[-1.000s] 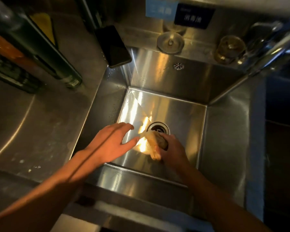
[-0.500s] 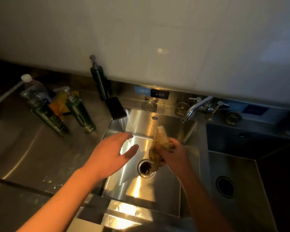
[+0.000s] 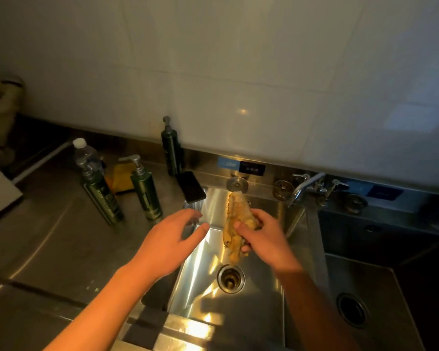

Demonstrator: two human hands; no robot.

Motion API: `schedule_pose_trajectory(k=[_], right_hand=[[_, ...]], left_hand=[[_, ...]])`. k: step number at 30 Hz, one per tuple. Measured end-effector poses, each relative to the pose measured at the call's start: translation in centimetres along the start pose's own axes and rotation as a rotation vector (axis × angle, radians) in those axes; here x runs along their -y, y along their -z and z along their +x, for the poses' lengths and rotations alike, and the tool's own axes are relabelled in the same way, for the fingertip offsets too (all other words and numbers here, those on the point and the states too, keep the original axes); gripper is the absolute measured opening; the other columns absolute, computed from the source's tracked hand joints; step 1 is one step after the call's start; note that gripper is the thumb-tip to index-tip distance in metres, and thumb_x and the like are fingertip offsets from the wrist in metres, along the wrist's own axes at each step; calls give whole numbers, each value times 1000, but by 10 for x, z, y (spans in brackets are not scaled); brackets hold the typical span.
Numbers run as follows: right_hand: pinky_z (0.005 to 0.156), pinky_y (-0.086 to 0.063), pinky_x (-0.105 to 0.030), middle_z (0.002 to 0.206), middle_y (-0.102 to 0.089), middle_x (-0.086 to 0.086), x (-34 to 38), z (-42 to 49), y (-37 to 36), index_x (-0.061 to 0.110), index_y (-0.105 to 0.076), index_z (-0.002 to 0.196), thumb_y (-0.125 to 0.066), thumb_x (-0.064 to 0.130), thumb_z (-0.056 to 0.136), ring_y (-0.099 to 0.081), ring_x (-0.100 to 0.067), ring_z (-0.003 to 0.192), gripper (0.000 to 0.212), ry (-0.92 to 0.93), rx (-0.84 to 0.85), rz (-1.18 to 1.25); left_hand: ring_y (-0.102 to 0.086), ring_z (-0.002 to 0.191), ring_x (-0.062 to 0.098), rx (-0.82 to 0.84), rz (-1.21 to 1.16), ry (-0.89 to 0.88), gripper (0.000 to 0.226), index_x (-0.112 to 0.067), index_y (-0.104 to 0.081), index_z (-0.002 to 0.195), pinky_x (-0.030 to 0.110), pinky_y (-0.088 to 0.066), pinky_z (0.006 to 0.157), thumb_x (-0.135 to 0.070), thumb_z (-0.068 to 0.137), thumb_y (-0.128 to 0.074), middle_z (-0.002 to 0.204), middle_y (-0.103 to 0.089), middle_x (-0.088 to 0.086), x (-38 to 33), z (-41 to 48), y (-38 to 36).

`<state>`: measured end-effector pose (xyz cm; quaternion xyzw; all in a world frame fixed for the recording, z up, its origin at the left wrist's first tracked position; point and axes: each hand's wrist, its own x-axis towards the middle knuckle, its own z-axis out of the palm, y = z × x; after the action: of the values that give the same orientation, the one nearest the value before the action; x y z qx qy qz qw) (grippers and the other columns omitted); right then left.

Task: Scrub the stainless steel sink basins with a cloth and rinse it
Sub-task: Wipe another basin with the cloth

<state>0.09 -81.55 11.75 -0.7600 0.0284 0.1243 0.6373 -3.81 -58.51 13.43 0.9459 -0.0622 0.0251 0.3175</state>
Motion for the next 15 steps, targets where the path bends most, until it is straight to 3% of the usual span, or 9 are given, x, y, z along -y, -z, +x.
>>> schedule_pose_trajectory(k=[6, 9, 11, 13, 15], right_hand=[[60, -59, -28, 104, -69, -8, 0, 17, -67, 17, -60, 123, -75, 21, 86, -73, -21, 77, 40, -4, -27, -66], [66, -61, -48, 95, -71, -15, -1, 25, -121, 16, -62, 117, -79, 28, 78, -72, -32, 80, 44, -62, -1, -57], [64, -60, -55, 93, -72, -13, -7, 33, -160, 19, -64, 112, -79, 40, 73, -72, -32, 76, 47, -58, -25, -89], [62, -62, -44, 97, -70, -5, -12, 40, -197, 22, -64, 114, -76, 33, 81, -71, -22, 75, 37, -40, -72, -175], [58, -60, -30, 99, -67, -2, -11, 43, -226, 22, -63, 117, -74, 25, 85, -70, -17, 74, 34, -69, -100, -224]], left_hand=[[-59, 103, 2, 45, -3, 34, 59, -37, -59, 121, 27, -48, 88, -75, 84, -34, 115, -61, -21, 61, 6, 14], [-64, 99, 10, 78, 3, 8, 65, -29, -62, 120, 33, -52, 84, -76, 87, -31, 111, -65, -12, 110, 1, 29], [-61, 103, 9, 122, -57, 83, 71, -29, -61, 126, 34, -51, 89, -78, 83, -33, 117, -63, -12, 145, -2, 46], [-58, 105, 5, 164, -106, 105, 70, -30, -59, 127, 30, -48, 90, -79, 82, -36, 120, -61, -14, 178, -3, 63], [-55, 102, 1, 217, -140, 112, 54, -35, -57, 126, 21, -43, 82, -73, 89, -44, 114, -58, -19, 207, -4, 74]])
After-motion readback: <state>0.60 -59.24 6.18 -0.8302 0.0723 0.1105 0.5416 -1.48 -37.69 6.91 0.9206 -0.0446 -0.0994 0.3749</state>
